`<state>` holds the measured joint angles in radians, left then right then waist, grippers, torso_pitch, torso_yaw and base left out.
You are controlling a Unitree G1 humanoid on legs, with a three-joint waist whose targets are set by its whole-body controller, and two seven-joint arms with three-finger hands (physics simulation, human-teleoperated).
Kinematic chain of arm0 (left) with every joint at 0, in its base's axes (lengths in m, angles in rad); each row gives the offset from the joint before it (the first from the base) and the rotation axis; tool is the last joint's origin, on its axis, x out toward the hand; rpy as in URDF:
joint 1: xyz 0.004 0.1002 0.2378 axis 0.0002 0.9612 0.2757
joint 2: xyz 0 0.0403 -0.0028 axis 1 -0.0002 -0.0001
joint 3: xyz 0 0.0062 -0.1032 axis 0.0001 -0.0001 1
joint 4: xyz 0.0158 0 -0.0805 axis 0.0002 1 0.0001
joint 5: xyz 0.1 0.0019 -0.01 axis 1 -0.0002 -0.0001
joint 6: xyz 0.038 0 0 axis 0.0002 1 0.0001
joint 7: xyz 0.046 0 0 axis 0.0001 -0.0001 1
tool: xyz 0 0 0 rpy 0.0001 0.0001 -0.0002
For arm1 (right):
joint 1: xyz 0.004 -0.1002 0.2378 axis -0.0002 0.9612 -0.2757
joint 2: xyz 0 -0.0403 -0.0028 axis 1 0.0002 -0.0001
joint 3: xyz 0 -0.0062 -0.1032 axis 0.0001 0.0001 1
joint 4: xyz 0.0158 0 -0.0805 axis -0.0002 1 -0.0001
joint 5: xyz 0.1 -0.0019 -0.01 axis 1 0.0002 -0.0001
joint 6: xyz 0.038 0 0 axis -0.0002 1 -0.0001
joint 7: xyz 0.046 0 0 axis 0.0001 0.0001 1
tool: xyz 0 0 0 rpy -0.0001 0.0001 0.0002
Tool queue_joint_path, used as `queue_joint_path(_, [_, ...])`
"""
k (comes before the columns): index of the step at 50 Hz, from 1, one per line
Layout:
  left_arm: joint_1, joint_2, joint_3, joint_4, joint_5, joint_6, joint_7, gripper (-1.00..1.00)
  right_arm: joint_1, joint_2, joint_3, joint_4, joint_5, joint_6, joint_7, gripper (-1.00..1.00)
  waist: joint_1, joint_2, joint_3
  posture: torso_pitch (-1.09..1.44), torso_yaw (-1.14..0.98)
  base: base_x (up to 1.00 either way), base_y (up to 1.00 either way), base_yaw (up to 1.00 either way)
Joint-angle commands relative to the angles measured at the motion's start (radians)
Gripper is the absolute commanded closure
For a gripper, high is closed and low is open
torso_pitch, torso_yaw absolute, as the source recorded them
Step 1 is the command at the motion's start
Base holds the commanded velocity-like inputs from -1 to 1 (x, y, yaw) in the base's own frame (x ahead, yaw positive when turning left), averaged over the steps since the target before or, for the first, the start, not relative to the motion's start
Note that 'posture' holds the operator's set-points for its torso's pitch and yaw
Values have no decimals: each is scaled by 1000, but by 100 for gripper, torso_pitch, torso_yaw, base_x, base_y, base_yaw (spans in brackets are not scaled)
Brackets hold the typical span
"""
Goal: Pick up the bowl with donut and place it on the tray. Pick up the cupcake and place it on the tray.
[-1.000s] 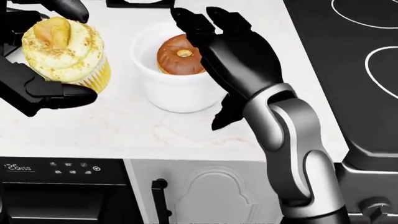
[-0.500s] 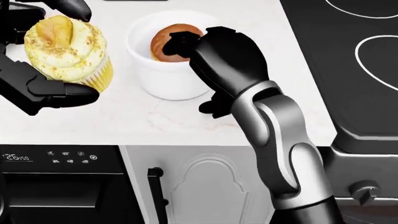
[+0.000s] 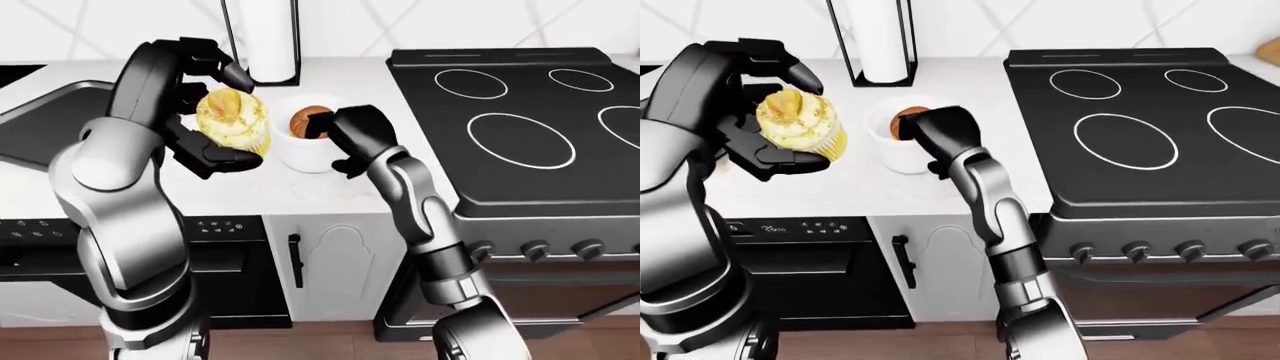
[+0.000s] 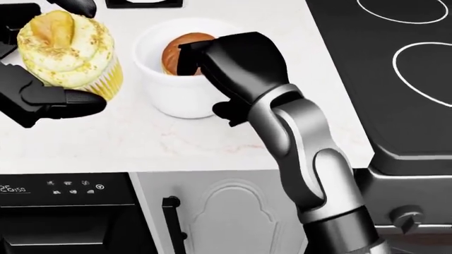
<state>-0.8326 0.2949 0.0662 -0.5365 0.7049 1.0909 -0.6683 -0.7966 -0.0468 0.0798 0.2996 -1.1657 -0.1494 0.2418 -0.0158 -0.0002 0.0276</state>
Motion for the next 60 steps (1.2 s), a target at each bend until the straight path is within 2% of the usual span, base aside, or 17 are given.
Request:
queue_joint_path(1, [-30,11,12,-24,6,-20,12,100,-8,3,11,32,-14,1,-4,3,6,3,-12,0,0,0,0,0])
queue_joint_path(8, [-31,14,17,-20,-2,-21,19,100,-21,7,18,123,-26,-16,-46,-4,5,3,-12,0,0,0,0,0])
queue_joint_path(11, [-29,15,17,-18,-8,-24,25,100,-14,14,22,117,-31,-14,-33,-15,6,3,-12,0,0,0,0,0])
queue_joint_path(14, [-32,18,19,-16,-13,-23,28,100,-5,19,28,121,-32,-19,-2,-11,7,3,-13,0,0,0,0,0])
queue_joint_path(18, [-28,20,20,-15,-21,-25,34,100,-6,22,31,152,-40,-26,-1,28,8,3,-14,0,0,0,0,0])
queue_joint_path(20, [-27,21,21,-15,-23,-25,35,100,-8,23,31,156,-41,-26,3,35,8,3,-16,0,0,0,0,0])
queue_joint_path(25, [-23,23,23,-16,-28,-26,39,100,-14,25,28,146,-39,-24,13,98,8,2,-20,0,0,0,0,0])
queue_joint_path(33, [-18,27,24,-25,-33,-20,40,100,-7,20,22,120,-31,-22,21,100,6,3,-22,0,0,0,0,0])
queue_joint_path(43, [-7,29,28,-25,-50,-27,53,100,-27,-8,-7,-11,12,9,107,100,9,3,-20,0,0,0,0,0])
queue_joint_path(51, [-15,36,26,-34,-48,-11,45,100,-33,-28,-34,-243,84,90,309,100,14,-1,-16,0,0,0,0,0])
queue_joint_path(60, [-28,45,24,-48,-40,10,25,100,-53,-56,-65,-494,148,244,540,100,13,0,-7,0,0,0,0,0])
